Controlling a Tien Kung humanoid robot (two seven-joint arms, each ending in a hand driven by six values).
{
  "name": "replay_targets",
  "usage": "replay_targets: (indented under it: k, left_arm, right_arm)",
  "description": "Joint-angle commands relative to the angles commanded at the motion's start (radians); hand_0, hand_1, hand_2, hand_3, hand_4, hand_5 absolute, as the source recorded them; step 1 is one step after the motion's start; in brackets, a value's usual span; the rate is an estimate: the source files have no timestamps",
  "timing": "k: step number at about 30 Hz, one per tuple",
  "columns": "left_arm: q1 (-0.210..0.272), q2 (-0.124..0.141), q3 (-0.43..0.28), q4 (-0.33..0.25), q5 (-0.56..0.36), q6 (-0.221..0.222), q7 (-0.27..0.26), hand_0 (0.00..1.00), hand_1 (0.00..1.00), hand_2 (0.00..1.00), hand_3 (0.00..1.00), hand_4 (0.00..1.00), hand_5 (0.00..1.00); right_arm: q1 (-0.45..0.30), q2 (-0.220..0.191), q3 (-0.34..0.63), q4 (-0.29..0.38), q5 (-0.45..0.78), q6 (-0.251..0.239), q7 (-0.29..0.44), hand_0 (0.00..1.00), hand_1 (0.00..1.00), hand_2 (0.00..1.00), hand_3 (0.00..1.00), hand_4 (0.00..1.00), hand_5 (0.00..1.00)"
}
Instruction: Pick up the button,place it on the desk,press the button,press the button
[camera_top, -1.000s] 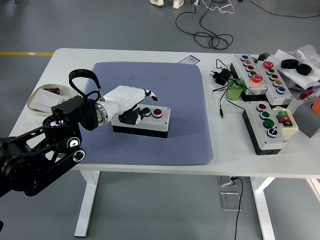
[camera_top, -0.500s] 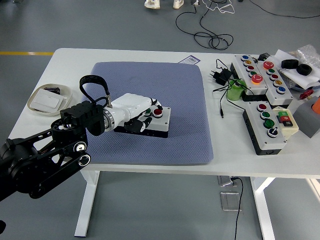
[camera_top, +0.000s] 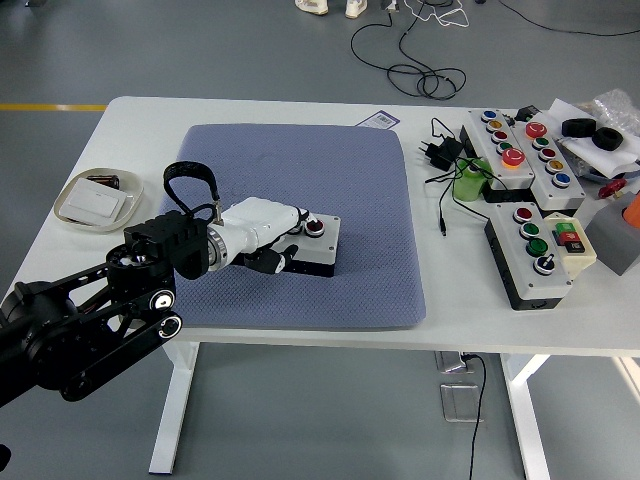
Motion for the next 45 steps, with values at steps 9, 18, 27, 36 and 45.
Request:
replay_targets:
  k: [9, 18, 27, 36, 45]
  left_arm:
    - [-0.001, 0.001, -0.002, 0.005, 0.001, -0.009, 0.0, 0.028, 0.002, 0.027, 0.794, 0.398, 0.002]
    - [0.005, 0.005, -0.063, -0.011, 0.007, 0.041, -0.013, 0.075, 0.114, 0.147, 0.871, 0.589, 0.002]
    - [0.046, 0.025, -0.298, -0.065, -0.286, 0.371, -0.146, 0.407, 0.549, 0.579, 0.976, 0.792, 0.641]
    - [0.115, 0.046, -0.544, -0.039, -0.661, 0.474, -0.323, 0.818, 0.835, 0.887, 0.94, 0.752, 0.998]
    - [0.263, 0.069, -0.693, -0.06, -1.041, 0.432, -0.338, 0.83, 0.84, 0.88, 0.925, 0.738, 0.998]
  right_arm:
    - [0.001, 0.0, -0.001, 0.0, 0.001, 0.001, 0.001, 0.643, 0.507, 0.547, 0.588, 0.24, 0.34]
    - [0.002, -0.001, -0.003, 0.0, 0.005, 0.0, 0.002, 0.643, 0.507, 0.547, 0.588, 0.241, 0.341]
    - [0.0, -0.002, 0.0, 0.0, 0.001, 0.0, 0.0, 0.643, 0.507, 0.547, 0.588, 0.241, 0.34]
    - [-0.003, 0.001, 0.004, 0.0, -0.014, -0.001, -0.006, 0.643, 0.507, 0.547, 0.588, 0.241, 0.34]
    - [-0.003, 0.001, 0.012, 0.0, -0.013, -0.003, -0.004, 0.643, 0.507, 0.547, 0.588, 0.24, 0.341]
